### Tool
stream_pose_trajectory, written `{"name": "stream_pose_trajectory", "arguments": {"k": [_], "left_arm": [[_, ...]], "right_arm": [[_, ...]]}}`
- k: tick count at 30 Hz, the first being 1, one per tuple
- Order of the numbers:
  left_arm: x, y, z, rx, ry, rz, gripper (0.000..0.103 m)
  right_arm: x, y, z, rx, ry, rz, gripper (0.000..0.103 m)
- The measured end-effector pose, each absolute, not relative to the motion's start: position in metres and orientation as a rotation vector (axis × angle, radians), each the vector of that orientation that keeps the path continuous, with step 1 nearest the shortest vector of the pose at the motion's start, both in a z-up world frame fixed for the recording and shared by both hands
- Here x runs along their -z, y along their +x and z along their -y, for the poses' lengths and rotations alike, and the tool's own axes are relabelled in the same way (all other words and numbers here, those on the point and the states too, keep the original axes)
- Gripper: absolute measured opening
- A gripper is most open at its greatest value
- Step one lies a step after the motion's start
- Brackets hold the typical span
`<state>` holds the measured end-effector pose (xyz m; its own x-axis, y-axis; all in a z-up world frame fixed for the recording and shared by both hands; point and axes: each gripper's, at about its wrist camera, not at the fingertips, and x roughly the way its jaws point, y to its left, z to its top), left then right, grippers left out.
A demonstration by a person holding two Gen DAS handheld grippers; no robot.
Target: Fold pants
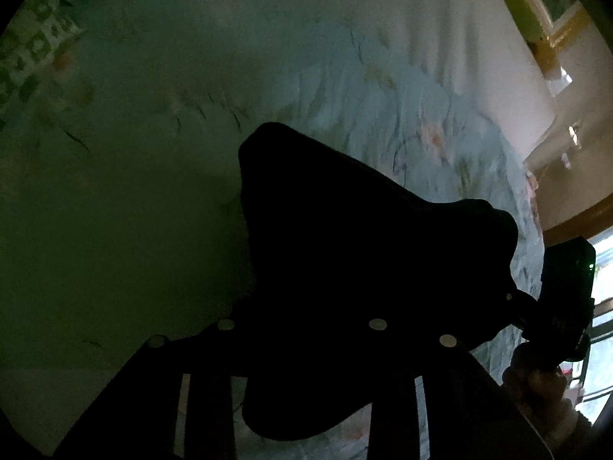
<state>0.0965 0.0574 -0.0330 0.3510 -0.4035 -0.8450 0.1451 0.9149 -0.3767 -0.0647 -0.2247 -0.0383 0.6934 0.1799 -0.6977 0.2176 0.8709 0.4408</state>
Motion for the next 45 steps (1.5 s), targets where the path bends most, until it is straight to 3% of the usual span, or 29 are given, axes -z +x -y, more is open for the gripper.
{"name": "stream_pose_trajectory", "arguments": {"k": [12,31,39,45], "left_arm": [[-0.002,0.107,-0.111,0.261,-0.284,-1.084,0.030],[0.039,0.131,-0.140,0.151,-0.289,-1.119,0.031],[0.056,0.134,-0.139,0.152,-0.263,-1.135,0.041],[0.053,0.132,-0.139,0.119,-0.250,-1.136,0.055]], "right_arm": [[0.019,-0.004,0.190,-0.066,0.441,-0.817,0.042],[0.051,0.059,0.167,-0.078,0.360,-0.934,0.042],[0.069,0.066,0.179,-0.038,0.313,-0.965,0.050],[0.063,0.061,0.179,-0.021,0.264,-0.950,0.056]]}}
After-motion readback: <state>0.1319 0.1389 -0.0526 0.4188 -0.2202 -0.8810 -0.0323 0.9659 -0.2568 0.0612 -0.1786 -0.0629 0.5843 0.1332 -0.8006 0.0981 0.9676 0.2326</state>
